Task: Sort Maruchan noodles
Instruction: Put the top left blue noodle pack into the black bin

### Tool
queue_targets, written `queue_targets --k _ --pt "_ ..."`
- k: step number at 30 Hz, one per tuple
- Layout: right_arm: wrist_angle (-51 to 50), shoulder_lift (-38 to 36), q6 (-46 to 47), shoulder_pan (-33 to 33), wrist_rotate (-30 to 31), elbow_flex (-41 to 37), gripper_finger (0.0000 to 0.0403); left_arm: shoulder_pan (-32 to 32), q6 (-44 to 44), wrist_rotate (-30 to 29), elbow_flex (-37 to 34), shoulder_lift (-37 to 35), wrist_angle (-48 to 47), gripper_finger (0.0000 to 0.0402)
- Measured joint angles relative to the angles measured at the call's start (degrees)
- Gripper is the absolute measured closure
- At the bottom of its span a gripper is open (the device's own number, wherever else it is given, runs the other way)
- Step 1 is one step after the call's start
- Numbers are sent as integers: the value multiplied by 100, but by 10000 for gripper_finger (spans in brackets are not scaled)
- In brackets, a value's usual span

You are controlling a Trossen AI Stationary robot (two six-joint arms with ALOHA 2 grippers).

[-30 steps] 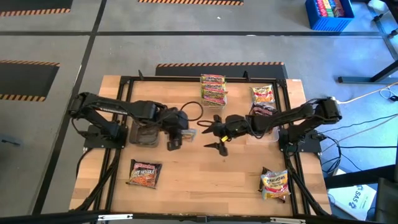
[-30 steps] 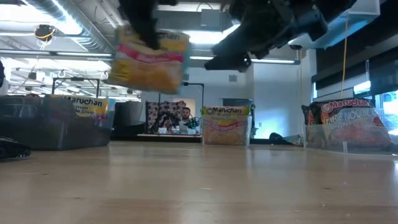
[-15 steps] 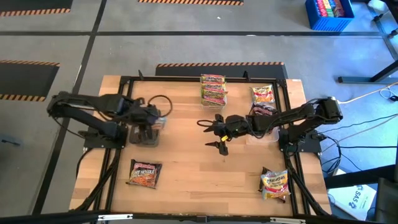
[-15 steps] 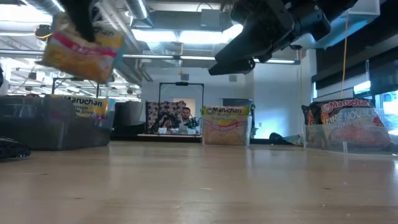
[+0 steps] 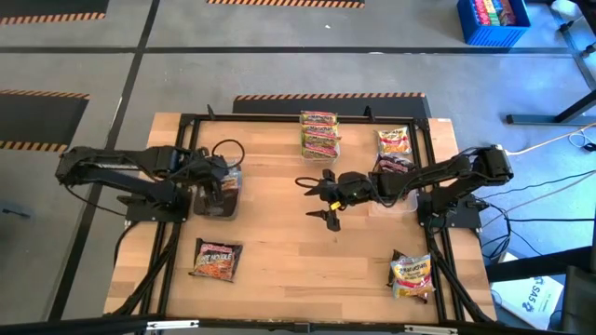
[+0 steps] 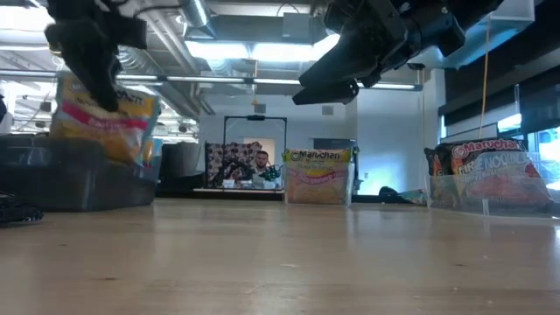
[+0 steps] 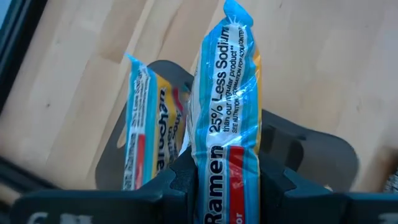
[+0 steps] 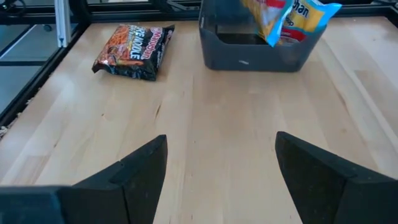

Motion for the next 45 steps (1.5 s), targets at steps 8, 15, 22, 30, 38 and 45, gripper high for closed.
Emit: queue_targets --k 8,15,22,30,38,45 --pt "-17 0 66 0 -1 0 126 445 361 62 -582 59 561 311" --pt "-39 0 71 0 -2 0 126 552 408 78 -643 63 648 311" --pt "-38 0 80 3 -4 0 126 584 227 36 -837 140 984 311" --pt "-54 0 82 7 -67 0 126 760 223 33 -820 630 1001 311" --pt "-114 0 79 7 -121 -2 126 885 236 -25 -798 1059 1010 307" --pt "-115 0 79 7 -161 -2 126 884 237 60 -773 1043 891 259"
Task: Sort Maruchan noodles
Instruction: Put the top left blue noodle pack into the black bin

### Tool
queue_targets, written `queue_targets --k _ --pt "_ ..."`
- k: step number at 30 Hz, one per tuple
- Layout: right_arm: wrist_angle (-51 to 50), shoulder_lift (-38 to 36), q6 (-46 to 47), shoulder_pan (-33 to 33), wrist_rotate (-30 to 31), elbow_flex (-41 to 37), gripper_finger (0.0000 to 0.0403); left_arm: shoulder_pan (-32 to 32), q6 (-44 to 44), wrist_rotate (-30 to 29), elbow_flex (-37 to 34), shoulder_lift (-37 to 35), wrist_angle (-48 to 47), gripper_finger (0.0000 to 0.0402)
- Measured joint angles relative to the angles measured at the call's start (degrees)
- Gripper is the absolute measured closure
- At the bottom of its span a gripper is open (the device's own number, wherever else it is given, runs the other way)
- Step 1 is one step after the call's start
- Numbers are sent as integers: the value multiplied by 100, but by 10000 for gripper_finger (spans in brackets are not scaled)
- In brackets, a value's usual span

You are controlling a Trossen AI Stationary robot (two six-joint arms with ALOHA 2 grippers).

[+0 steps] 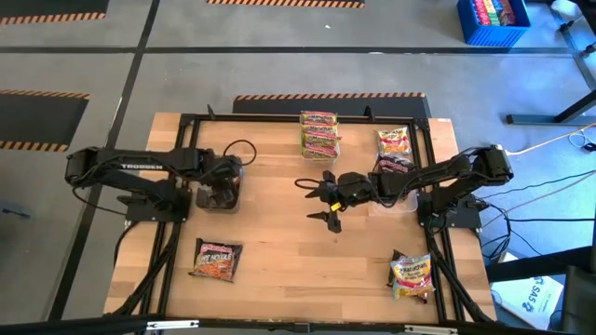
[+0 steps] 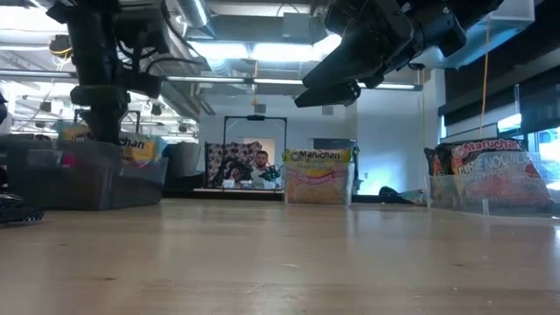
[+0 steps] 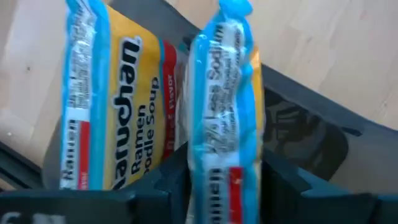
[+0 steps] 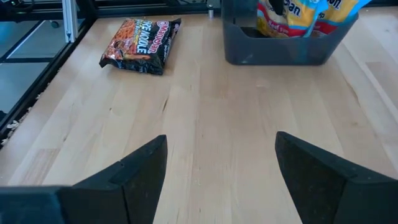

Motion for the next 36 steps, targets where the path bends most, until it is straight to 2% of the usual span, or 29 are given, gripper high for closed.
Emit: queue_targets --k 4,8,21,36 --pt "0 0 0 0 0 0 126 0 -11 -220 154 -40 -332 238" --pt "12 0 -2 0 0 0 126 0 -31 -499 203 -64 -413 235" --pt "76 0 -2 0 0 0 126 0 -25 -500 231 -60 -431 234" --pt "75 0 138 -2 13 0 126 -2 262 -685 812 -64 -241 234"
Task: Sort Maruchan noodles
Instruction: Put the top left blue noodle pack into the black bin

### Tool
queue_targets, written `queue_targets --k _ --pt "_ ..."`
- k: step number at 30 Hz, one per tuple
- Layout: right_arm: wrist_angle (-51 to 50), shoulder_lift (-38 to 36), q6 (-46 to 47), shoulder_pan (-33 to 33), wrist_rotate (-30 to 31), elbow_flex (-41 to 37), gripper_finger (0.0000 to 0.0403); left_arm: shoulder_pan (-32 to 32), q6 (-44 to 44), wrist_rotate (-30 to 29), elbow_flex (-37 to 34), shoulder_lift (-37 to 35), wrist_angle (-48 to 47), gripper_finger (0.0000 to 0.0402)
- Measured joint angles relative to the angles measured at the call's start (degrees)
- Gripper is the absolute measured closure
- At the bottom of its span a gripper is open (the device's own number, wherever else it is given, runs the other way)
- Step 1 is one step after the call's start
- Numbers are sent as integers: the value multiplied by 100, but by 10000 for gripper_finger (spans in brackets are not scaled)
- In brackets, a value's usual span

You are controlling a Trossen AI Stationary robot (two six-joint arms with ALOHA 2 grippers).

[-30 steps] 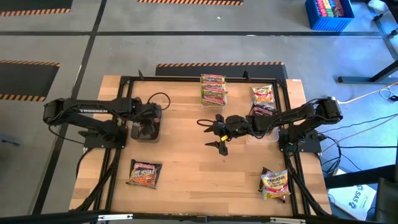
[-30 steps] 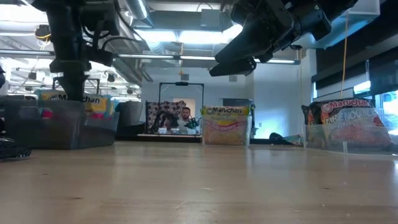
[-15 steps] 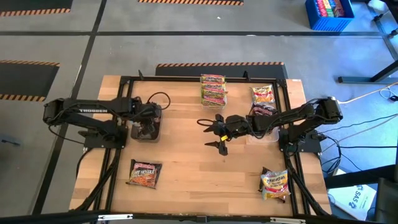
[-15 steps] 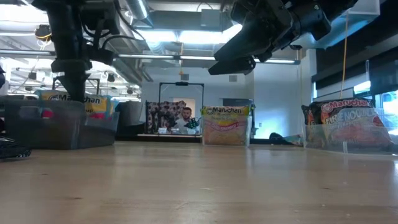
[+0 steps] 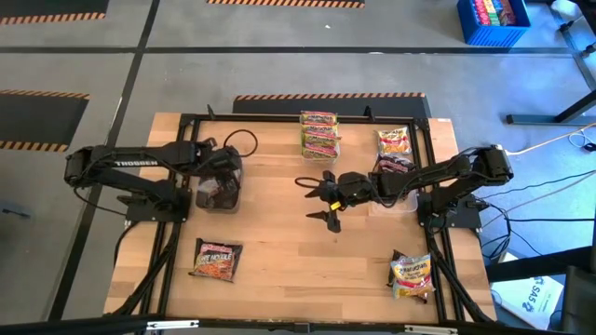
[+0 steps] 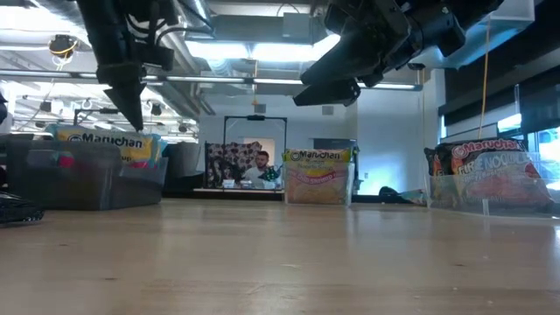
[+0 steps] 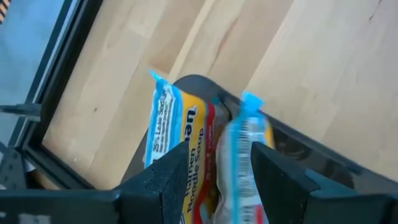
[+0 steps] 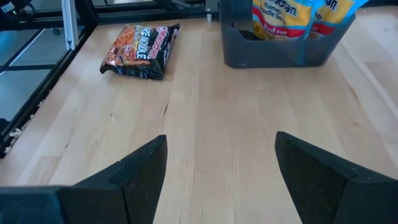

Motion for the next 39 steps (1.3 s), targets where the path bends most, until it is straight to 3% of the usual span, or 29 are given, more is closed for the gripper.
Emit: queue_targets --k 16,21,25,30,32,39 --pt "-126 2 11 -7 9 0 126 -370 -186 312 0 2 78 234" --pt "-128 2 -2 -7 57 0 126 -505 -531 1055 141 7 -90 234" --pt "-139 2 -31 -7 146 0 126 -694 -1062 2003 235 3 -97 234" --pt "-148 2 -33 -7 146 0 126 -838 -1376 2322 -173 27 -146 234" --pt "-169 2 -43 -7 146 0 126 -781 -1431 2123 -278 32 -245 234" --pt "-170 2 -53 -7 144 0 126 -393 -1511 352 -308 28 -633 234"
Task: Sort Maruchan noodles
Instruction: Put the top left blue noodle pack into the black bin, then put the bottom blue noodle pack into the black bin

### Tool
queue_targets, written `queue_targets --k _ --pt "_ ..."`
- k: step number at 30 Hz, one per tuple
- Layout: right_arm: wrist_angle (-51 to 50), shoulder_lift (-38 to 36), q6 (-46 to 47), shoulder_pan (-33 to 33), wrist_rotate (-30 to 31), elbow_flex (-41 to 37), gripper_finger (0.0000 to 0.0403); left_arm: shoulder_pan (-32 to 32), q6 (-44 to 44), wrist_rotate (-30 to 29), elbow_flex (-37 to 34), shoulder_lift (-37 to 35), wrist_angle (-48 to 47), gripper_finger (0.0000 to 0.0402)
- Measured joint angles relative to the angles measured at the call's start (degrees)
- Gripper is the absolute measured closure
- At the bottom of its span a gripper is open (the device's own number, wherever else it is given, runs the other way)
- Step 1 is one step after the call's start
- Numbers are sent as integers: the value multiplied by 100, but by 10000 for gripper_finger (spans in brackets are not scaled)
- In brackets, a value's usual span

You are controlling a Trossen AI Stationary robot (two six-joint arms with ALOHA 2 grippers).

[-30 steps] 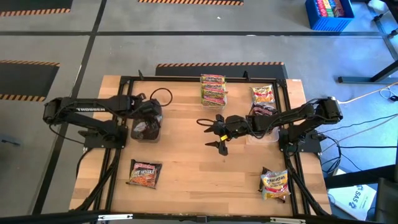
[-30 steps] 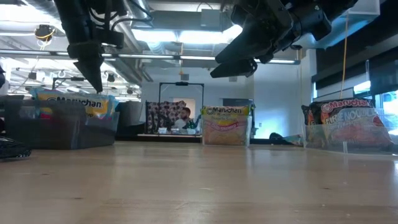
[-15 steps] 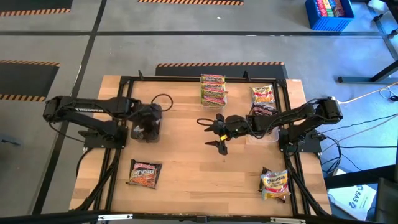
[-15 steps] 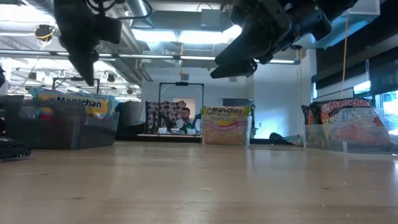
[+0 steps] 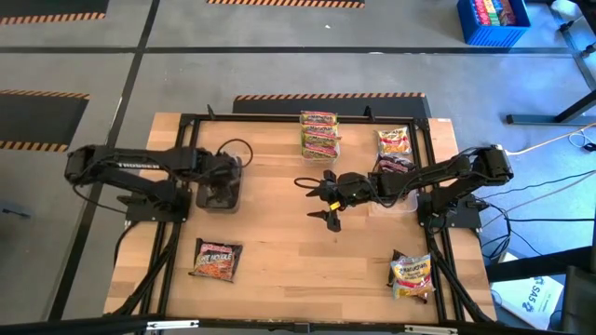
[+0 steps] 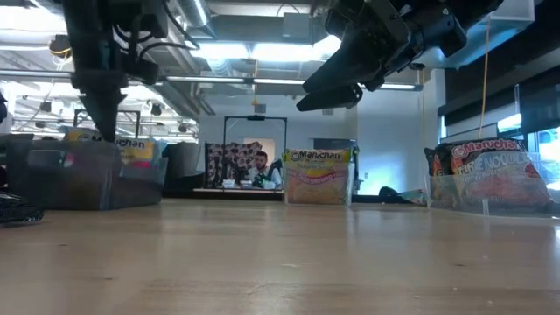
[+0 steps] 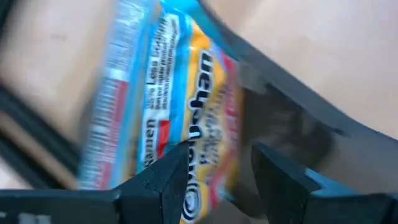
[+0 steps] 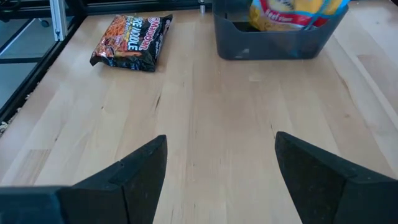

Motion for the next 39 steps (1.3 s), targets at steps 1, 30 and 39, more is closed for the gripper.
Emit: queue_targets --k 1,30,39 --pt "0 0 0 2 0 0 126 67 38 -173 0 0 0 234" --pt "-2783 -777 684 374 -19 475 126 -108 428 -103 458 -479 1606 234" --pt "-4688 -1712 2661 1597 -586 487 126 -1043 696 203 -131 -77 4944 234"
